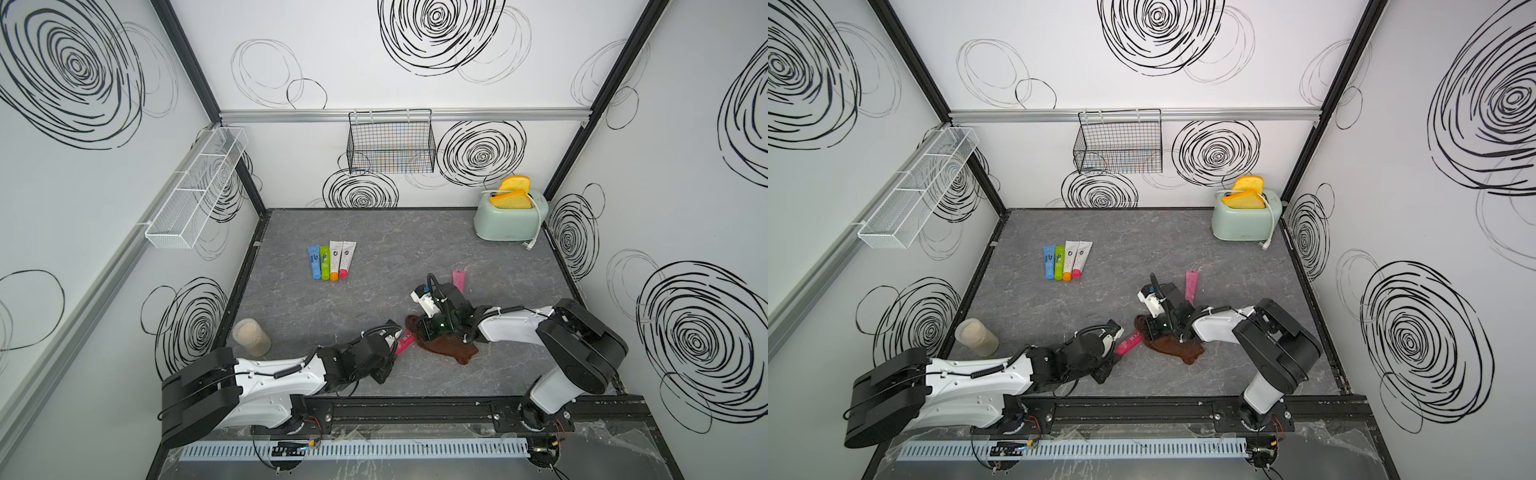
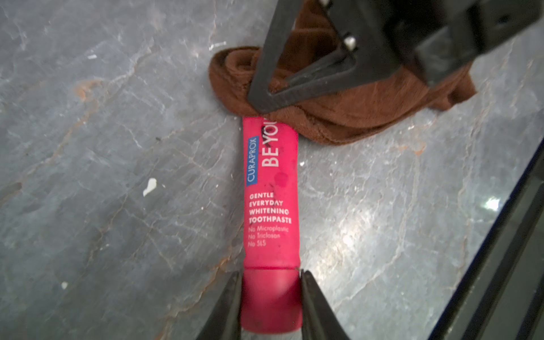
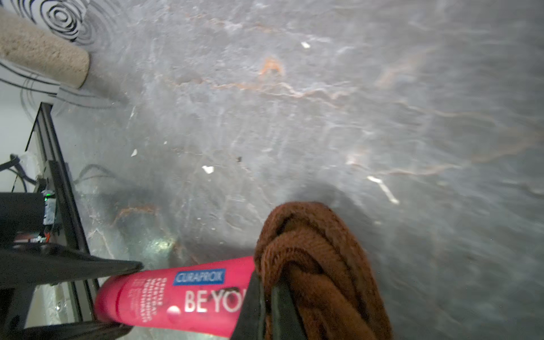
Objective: Wipe the surface of the toothpaste tube
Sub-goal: Wipe the dirt from the toothpaste tube.
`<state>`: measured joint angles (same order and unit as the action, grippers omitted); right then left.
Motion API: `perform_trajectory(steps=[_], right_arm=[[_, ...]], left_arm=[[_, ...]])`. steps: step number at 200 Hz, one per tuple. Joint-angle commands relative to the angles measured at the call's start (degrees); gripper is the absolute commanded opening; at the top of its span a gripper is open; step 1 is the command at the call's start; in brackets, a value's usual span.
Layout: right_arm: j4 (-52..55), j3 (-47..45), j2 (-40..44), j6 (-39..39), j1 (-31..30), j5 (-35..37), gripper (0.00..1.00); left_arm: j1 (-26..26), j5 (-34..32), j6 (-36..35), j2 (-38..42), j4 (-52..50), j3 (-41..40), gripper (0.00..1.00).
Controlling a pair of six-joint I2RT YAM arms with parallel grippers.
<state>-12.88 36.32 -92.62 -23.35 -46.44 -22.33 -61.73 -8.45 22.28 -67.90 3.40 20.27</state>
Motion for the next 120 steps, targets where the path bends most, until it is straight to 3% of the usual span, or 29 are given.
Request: perform_trajectory(steps=[1, 28, 91, 120], right_arm=[[1.5, -0.9, -0.7, -3.7, -6.7, -6.5, 0.0], [0.7, -2.6, -0.6, -4.1, -6.8, -3.9, 0.0], [7.3, -4.1, 2.4, 2.8, 6.6, 0.0, 0.0], [5.8, -3.9, 1.0, 2.2, 4.6, -3.7, 0.0]], left_arm=[[0.1, -1.6, 0.1, 0.2, 6.4, 0.2, 0.0], [0.0, -1.6, 0.0, 0.4, 6.5, 0.1, 0.0], [-0.3, -1.6, 0.3, 1.0, 6.8, -0.5, 0.0], [-0.2, -1.6, 0.0, 0.6, 6.7, 0.1, 0.0]])
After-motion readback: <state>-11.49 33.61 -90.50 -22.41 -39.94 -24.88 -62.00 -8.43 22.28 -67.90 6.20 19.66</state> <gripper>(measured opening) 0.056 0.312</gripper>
